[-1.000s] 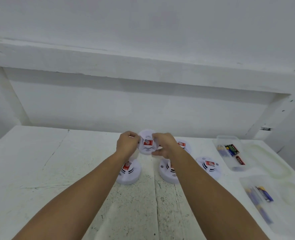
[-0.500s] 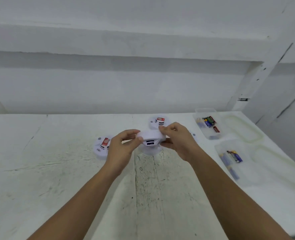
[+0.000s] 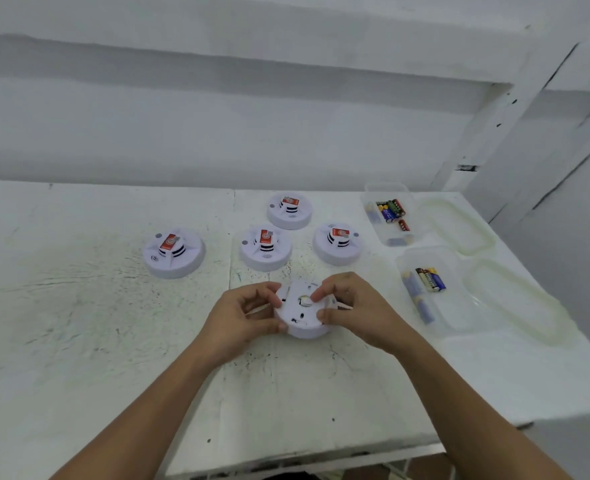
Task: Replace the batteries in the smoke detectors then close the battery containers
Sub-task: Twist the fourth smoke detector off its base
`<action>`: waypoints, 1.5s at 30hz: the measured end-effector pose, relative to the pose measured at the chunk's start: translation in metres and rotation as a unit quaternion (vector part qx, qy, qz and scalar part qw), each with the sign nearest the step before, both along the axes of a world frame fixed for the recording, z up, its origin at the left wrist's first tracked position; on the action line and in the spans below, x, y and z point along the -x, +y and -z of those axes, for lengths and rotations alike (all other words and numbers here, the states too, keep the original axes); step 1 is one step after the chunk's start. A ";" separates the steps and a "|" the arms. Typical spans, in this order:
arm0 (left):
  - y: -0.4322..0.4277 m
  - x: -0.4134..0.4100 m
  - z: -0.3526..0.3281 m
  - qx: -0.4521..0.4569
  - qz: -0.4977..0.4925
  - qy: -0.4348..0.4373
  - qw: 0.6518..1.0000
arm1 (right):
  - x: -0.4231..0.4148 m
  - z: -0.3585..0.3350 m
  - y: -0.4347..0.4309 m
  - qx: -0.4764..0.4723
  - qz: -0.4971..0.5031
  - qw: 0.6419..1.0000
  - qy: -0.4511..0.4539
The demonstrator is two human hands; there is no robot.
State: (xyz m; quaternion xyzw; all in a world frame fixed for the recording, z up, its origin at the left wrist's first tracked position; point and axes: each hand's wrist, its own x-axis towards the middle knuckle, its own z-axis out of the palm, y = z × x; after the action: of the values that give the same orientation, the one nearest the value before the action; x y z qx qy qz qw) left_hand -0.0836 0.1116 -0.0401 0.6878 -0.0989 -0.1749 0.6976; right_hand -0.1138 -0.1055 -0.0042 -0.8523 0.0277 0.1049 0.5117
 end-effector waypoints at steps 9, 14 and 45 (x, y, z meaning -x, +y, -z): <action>-0.007 0.014 -0.001 -0.076 0.064 -0.033 0.995 | 0.017 0.004 -0.003 0.112 -0.063 0.989 -0.076; -0.015 0.015 -0.005 -0.224 0.069 -0.117 0.965 | 0.023 0.001 0.005 0.231 -0.087 0.961 -0.123; -0.033 0.006 -0.003 -0.333 0.069 -0.177 0.924 | 0.005 0.000 -0.007 0.260 -0.277 0.913 -0.151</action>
State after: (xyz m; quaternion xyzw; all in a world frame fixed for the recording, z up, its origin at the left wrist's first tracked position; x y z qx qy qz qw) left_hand -0.0900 0.0781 -0.0371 0.8917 -0.2037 -0.1208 0.3857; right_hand -0.1185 -0.1121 -0.0041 -0.9342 -0.2613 0.1015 0.2206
